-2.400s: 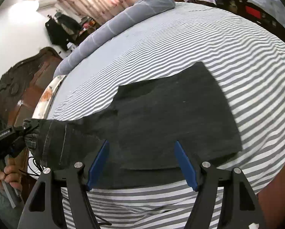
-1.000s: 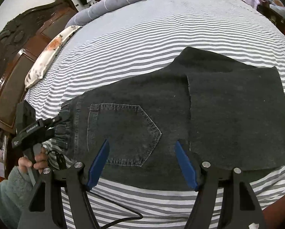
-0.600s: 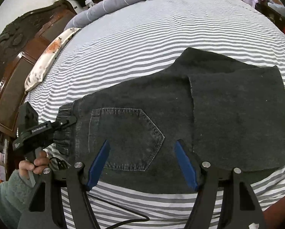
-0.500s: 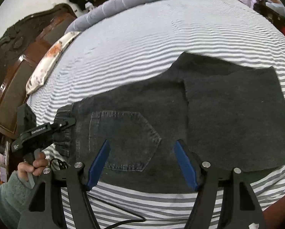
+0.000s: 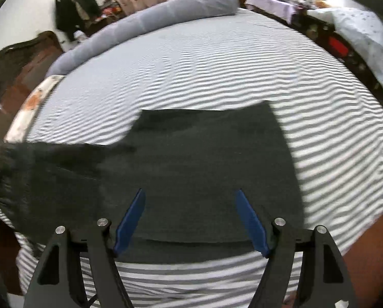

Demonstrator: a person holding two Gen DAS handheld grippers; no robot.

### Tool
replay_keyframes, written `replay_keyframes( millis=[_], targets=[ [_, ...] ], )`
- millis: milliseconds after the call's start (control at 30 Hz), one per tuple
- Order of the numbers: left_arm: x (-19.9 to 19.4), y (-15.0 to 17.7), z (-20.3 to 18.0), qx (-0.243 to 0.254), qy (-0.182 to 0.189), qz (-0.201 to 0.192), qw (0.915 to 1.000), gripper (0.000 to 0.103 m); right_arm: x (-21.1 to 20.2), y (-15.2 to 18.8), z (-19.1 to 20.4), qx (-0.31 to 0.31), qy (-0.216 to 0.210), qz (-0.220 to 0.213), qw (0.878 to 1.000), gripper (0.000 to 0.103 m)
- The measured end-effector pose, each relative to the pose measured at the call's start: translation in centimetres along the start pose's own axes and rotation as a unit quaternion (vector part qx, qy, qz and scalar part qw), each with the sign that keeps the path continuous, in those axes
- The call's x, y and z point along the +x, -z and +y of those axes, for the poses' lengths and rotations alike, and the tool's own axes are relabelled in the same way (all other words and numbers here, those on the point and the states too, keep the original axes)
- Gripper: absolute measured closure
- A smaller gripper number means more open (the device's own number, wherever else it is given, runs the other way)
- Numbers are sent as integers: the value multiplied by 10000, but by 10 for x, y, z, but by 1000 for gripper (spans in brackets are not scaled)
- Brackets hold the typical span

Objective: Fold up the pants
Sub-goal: 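Lift the waistband with the left tool and fold it over the legs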

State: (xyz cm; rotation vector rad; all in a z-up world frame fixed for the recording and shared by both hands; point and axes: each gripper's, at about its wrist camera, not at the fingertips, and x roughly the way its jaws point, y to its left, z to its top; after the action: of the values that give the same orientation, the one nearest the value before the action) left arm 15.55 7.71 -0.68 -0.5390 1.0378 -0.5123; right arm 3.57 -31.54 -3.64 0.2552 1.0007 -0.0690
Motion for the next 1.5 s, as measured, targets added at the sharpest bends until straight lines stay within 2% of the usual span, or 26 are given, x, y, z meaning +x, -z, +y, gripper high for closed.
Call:
replay_keyframes(
  millis=[133,400,533,667,767,833,867,900,1033,1133,1200,1267,1333,1433,1500],
  targets=[
    [29,-1,-64,190,86,171,9996,88,-6,5,-36,46,217,-3,9998,28],
    [117,11,-162,367,257,369,9983,88,-15,17,-114,556,143,-77,9983,28],
    [174,19,-204,615,65,526,9967,88,-15,23,-149,946,55,-105,9954,28],
    [222,33,-224,894,-292,803,9923,88,-7,28,-181,1350,-118,-52,9908,27],
    [259,39,-228,1005,-548,1154,9867,83,1,30,-195,1522,-158,-4,9882,27],
    [268,43,-225,970,-536,1356,9845,70,7,30,-201,1579,-189,8,9873,27],
    [270,45,-225,943,-474,1460,9836,57,9,30,-203,1601,-207,1,9869,27],
    [268,46,-227,967,-453,1494,9830,49,11,30,-205,1627,-229,-2,9864,27],
    [244,50,-234,1476,-111,1421,9787,44,18,30,-206,1737,-372,-48,9841,27],
    [211,52,-223,1751,-46,1206,9771,40,17,31,-199,1727,-455,-146,9838,27],
    [194,53,-208,1867,-287,1034,9765,36,13,31,-193,1665,-531,-259,9843,27],
    [182,56,-185,1945,-701,839,9748,36,8,27,-182,1516,-757,-397,9847,27],
    [179,60,-159,1892,-1156,848,9714,36,9,20,-169,1307,-910,-440,9863,29],
    [178,65,-128,1710,-1631,868,9678,36,21,6,-149,1054,-867,-359,9900,38],
    [176,69,-111,1647,-1973,843,9627,36,33,-4,-141,1100,-936,-259,9892,45]
  ],
)
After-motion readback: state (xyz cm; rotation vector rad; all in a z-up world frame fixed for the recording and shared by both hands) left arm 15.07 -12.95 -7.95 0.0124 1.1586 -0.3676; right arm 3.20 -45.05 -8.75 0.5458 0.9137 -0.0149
